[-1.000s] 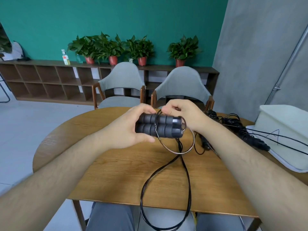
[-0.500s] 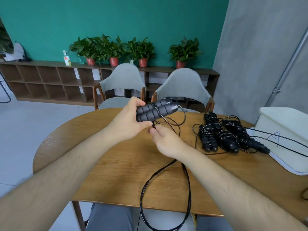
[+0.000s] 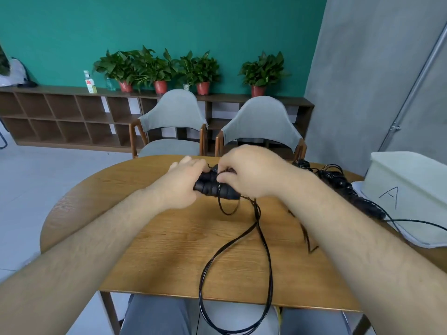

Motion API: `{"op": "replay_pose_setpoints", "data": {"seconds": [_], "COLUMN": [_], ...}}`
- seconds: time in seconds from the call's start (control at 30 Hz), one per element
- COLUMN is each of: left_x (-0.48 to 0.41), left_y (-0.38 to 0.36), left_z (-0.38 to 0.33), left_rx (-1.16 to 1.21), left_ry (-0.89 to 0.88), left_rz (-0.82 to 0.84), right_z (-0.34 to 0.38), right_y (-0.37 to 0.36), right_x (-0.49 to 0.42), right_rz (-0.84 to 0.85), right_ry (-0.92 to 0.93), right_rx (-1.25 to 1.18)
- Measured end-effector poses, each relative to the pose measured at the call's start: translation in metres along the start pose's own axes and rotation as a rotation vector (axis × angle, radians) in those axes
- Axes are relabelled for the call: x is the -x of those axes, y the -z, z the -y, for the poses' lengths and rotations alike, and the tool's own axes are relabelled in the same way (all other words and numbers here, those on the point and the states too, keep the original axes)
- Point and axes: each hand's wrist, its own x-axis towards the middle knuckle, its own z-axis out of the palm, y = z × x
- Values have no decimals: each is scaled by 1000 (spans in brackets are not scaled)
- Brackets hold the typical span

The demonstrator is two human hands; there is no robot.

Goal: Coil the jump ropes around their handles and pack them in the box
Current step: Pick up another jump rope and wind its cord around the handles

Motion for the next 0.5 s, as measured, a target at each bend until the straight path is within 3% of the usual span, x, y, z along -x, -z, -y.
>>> {"op": "replay_pose_setpoints", "data": {"seconds": [0.2,0.33,0.4,0.5], "left_x": [18,28,29,23], "left_y": [15,36,43,51], "left_z": [-6,-17,-22,-23], "left_rx": [378,649,782,927], "left_ry": [-130,-154,-156,-128], "left_rz": [69,52,10,-131], "right_z": [-43,-54,-50,-51], "right_y": [5,-18,-35,-65], "right_x": [-6,-5,-3,6], "right_rz": [-133,-118,-67,-123], "right_ry": [-46,-96,-138,-139], "right_rx": [-47,-390,-634,-545]}}
